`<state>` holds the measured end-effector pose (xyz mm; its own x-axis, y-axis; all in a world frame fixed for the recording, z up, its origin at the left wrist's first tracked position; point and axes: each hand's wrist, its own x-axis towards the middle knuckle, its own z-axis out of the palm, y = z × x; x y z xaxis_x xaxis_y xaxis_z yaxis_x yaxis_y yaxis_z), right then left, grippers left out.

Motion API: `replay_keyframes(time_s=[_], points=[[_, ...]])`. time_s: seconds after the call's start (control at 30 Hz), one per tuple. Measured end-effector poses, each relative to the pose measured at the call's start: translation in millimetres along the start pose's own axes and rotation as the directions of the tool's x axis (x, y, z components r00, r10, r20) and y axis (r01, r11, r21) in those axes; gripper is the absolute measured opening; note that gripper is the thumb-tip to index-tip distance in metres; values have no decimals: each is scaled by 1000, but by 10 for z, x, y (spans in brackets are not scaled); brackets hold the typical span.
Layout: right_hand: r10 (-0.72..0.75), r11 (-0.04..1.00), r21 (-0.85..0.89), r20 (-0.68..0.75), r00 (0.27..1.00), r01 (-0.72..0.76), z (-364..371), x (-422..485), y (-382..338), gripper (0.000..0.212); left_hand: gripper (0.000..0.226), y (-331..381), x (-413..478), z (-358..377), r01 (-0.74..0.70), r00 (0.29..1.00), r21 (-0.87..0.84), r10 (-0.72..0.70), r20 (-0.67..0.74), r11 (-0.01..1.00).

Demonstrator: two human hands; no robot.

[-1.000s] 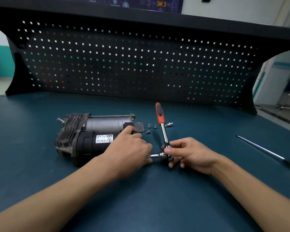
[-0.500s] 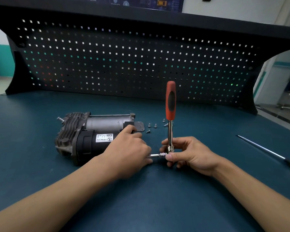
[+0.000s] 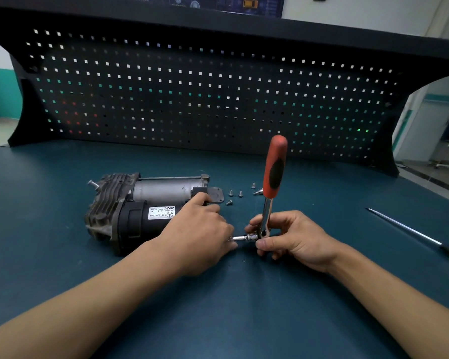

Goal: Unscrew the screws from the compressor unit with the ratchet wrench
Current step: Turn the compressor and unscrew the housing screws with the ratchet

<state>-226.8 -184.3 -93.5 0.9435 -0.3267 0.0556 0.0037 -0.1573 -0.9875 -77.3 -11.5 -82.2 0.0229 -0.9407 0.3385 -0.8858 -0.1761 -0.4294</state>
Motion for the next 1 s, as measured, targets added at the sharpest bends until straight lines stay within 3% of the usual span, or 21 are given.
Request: replay_keyframes(time_s=[0.63, 1.0], points=[[-27, 990, -137, 5, 1000, 28, 19, -43, -55, 29, 42, -9, 6, 15, -5, 1000, -1, 5, -23, 1000], [-88, 982, -164, 40, 995, 93, 22, -30, -36, 42, 41, -2, 0, -18, 4, 1000, 7, -4, 14, 1000]])
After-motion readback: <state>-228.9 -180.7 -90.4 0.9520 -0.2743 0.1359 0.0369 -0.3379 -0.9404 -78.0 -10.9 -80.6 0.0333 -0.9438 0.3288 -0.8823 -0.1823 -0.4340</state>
